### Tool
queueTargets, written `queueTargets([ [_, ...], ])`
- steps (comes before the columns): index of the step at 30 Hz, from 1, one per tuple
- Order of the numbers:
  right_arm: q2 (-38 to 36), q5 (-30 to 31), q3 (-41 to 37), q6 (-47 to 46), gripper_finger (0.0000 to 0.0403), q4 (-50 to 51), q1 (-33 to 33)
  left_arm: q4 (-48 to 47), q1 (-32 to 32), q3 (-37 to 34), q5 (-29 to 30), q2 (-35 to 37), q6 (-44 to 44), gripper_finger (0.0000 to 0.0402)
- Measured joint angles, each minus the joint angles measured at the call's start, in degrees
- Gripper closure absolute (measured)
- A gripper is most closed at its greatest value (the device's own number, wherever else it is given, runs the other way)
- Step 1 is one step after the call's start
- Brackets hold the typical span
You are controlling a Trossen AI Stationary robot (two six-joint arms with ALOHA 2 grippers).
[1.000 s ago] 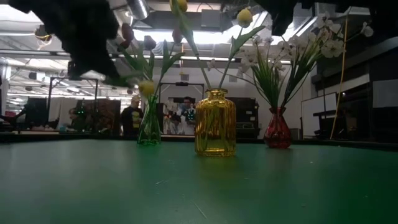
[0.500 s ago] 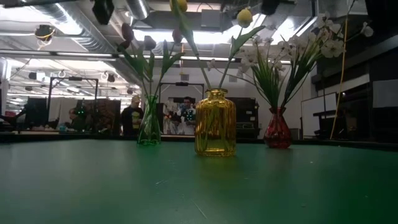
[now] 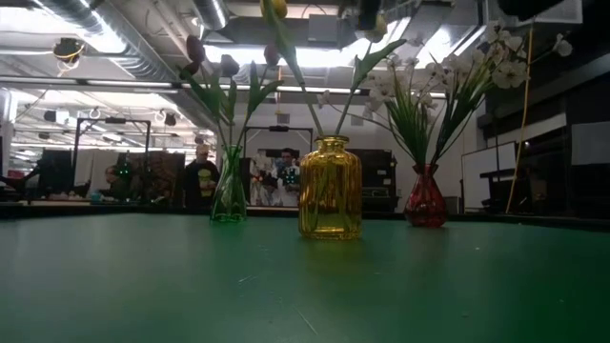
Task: Sort flowers into vase by color
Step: Put the yellow flower into the yellow vase
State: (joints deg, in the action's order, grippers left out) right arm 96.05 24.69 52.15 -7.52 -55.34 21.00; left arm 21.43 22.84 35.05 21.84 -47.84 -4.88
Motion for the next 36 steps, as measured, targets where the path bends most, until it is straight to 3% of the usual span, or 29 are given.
queueTargets([
  [5,0.0,-7.9,3.1,-6.1,0.0223,3.5,-3.6,5.5,0.4,0.0,-0.1,-1.9,-7.8,0.0399],
  [16,0.0,-7.2,10.8,-5.7,0.0223,15.7,-5.4,18.7,0.4,0.0,-0.1,-11.3,-14.6,0.0399],
  [26,0.0,-4.8,11.4,-5.5,0.0223,16.1,-5.7,30.7,0.4,0.0,-2.3,-17.3,-17.4,0.0399],
  [36,0.0,-11.1,11.4,-5.5,0.0223,16.6,-5.8,31.4,-1.9,0.0,-2.3,-19.7,-21.2,0.0399],
])
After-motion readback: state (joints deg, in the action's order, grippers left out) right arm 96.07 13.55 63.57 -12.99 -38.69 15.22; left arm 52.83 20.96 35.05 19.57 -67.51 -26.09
